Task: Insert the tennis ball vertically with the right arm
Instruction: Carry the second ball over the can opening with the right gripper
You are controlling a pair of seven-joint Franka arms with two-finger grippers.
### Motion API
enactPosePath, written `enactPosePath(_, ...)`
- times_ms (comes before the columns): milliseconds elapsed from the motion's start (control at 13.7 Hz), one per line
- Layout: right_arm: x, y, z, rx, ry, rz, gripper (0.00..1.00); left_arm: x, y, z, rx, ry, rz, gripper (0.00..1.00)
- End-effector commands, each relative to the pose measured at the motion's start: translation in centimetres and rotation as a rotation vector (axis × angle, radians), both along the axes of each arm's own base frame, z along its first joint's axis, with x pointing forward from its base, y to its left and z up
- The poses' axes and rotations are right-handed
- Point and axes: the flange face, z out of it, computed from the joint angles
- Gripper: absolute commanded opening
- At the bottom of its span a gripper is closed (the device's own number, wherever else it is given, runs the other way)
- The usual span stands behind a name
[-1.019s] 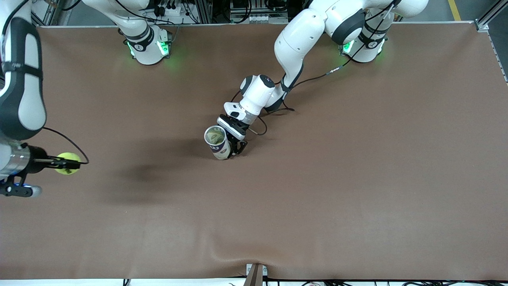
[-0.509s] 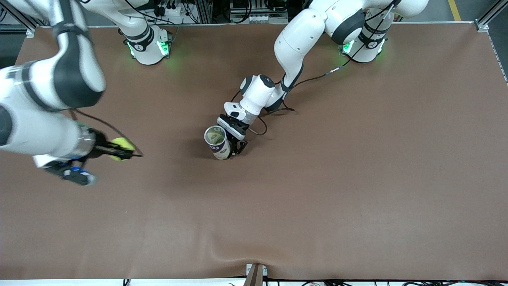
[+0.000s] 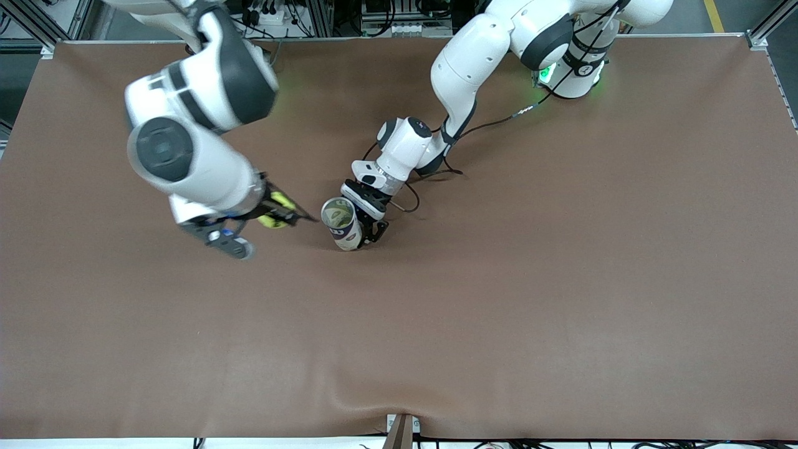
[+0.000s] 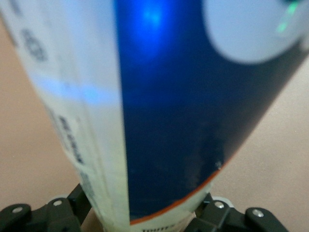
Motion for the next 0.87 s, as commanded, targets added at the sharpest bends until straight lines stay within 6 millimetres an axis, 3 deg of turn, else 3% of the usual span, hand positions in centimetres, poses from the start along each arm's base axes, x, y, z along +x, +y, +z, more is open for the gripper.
enactPosePath(0, -1.1, 3.5, -1.8, -0.015, -0.001, -0.031, 0.0, -0.2, -0.2, 0.0, -0.01, 0.015, 0.017, 0.85)
enactPosePath(146, -2.1, 5.9, -3.5, -0.034, 0.008, -0.012, 0.0, -0.2, -0.2, -0.1, -0.009, 0.018, 0.016, 0.85)
enactPosePath(437, -3.6, 8.6, -8.0, -0.086, 0.028, 0.016, 0.0, -0.2, -0.2, -0.1, -0.009, 0.016, 0.017, 0.85)
enactPosePath(582, -3.8, 9.1, -9.6, -0.108, 0.039, 0.027, 0.0, -0.2, -0.2, -0.1, -0.009, 0.016, 0.017, 0.85)
enactPosePath(801, -3.6, 9.1, -10.0, -0.111, 0.041, 0.026, 0.0, -0.2, -0.2, -0.1, -0.01, 0.017, 0.017, 0.85)
